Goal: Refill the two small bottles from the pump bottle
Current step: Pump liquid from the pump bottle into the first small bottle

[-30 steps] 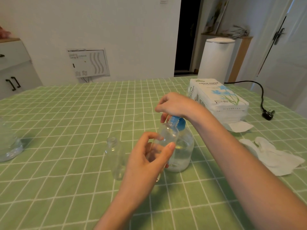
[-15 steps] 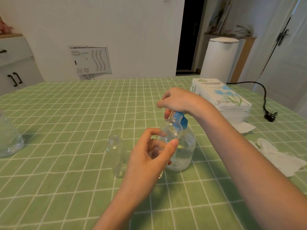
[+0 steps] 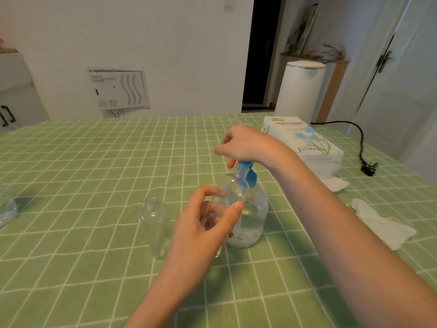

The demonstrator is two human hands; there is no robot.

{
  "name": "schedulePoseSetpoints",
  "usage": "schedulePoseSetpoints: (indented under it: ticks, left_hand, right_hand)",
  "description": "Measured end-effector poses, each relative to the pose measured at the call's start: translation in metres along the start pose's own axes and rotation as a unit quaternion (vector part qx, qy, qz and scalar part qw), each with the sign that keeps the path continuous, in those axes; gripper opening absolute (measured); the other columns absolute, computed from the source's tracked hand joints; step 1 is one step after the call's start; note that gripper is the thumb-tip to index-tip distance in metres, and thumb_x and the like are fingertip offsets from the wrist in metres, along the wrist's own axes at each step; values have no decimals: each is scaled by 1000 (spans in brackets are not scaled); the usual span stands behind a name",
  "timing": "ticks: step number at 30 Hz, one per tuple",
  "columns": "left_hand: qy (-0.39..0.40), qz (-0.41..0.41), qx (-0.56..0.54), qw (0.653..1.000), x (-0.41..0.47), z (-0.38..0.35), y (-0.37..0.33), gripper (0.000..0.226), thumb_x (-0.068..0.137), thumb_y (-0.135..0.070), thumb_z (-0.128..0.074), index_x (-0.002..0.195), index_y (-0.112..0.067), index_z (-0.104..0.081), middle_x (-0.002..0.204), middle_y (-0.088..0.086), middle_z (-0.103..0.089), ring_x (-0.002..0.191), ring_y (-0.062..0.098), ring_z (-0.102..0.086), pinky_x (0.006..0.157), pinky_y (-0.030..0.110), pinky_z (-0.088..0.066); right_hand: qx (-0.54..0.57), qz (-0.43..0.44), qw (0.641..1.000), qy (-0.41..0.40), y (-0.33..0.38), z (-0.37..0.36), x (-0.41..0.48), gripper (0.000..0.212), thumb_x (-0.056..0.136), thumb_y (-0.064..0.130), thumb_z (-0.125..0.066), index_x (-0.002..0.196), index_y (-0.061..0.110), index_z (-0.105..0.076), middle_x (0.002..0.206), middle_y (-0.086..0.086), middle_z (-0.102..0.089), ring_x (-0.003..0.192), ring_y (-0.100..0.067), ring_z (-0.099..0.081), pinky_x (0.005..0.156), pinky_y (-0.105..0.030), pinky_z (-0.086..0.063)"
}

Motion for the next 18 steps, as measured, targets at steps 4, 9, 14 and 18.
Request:
schedulePoseSetpoints:
  ticks: [4, 9, 14, 18]
  left_hand:
    - [3, -3, -8, 1000, 0, -1, -2, 40, 63, -44, -66, 93, -18, -57, 69, 7, -65, 46, 4, -53, 45, 10, -39]
    - [7, -2, -8, 1000, 0, 0, 0, 40, 63, -47, -67, 92, -21, -58, 71, 9, -66, 48, 4, -53, 47, 11, -41]
    - [2, 4, -7, 1000, -1, 1, 6, 35, 63, -47, -67, 88, -24, -58, 64, 4, -61, 48, 5, -52, 50, 13, -43]
    - [-1, 5, -6, 1000, 0, 1, 4, 37, 62, -47, -67, 89, -23, -58, 68, 8, -63, 48, 6, -54, 45, 10, -40]
  right_hand:
    - [7, -7, 1000, 10, -1, -2, 1, 35, 89, 30, -52, 112, 6, -61, 101, -11, -72, 66, -19, -51, 57, -26, -41]
    - [29, -11, 999, 21, -3, -6, 3, 36, 90, 29, -52, 113, 3, -61, 103, -13, -71, 75, -22, -56, 69, -30, -44]
    - [31, -14, 999, 32, -6, -13, 2, 35, 90, 29, -53, 113, 3, -60, 105, -15, -70, 74, -22, -52, 65, -30, -40]
    - [29, -2, 999, 23, -6, -10, 3, 37, 90, 28, -53, 115, 2, -61, 107, -16, -70, 74, -20, -52, 66, -29, -39]
Point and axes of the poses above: each hand's wrist, its own x-axis towards the middle knuckle, its own z-axis out of the back of the hand, y = z × x, the point moved 1 cm from there along x, towards the middle knuckle
